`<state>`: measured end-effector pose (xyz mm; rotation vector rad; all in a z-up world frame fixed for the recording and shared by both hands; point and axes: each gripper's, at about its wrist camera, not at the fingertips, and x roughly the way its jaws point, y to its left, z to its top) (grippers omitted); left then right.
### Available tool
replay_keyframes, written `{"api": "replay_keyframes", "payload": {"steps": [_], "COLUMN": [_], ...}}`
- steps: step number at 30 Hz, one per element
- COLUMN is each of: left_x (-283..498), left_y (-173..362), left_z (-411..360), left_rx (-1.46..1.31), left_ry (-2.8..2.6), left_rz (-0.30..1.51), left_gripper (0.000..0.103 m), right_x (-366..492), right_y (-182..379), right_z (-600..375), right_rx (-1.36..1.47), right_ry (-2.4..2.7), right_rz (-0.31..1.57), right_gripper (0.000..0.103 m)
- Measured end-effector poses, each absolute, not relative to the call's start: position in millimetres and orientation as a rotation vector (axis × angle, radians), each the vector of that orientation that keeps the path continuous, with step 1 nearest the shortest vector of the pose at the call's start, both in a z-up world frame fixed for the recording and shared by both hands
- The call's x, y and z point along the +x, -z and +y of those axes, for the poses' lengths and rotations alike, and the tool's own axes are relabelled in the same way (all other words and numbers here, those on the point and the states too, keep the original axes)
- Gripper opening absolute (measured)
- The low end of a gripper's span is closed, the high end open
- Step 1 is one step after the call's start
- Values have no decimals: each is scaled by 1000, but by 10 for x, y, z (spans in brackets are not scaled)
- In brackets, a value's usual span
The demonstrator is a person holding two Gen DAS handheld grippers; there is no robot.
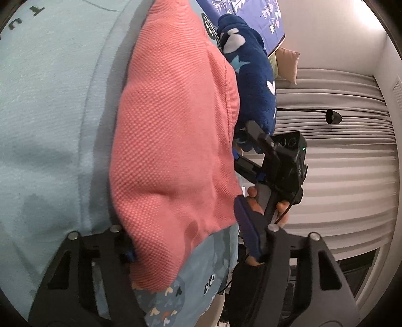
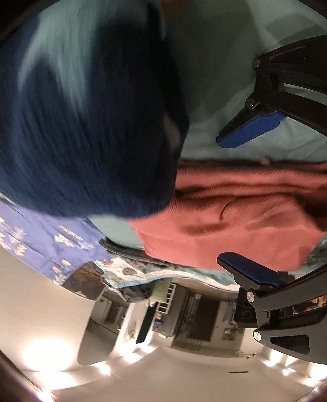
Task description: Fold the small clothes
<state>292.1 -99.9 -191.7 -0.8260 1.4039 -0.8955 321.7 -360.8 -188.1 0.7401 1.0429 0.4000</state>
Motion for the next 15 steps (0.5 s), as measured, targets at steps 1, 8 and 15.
{"api": "replay_keyframes", "payload": {"steps": [1,8,15], "left_x": [2917,2840,2773], "left_y": [1916,1876,1877], "left_z": [-996,-1088,-1124], "left_rx": [-822,-693,-620], "left_ry": [898,864,869], "left_rz": [1401,1349,1284], "left_gripper": [64,41,17], "right_x": [3267,3375,3277], "right_y": [1889,1859,1805], "right_z": [-3495,-3213,-3147], "right_rx": [710,642,577], "right_ry": [-396,-315,-292], "right_rz": [1057,1031,1026], "right_gripper": [87,68,26]}}
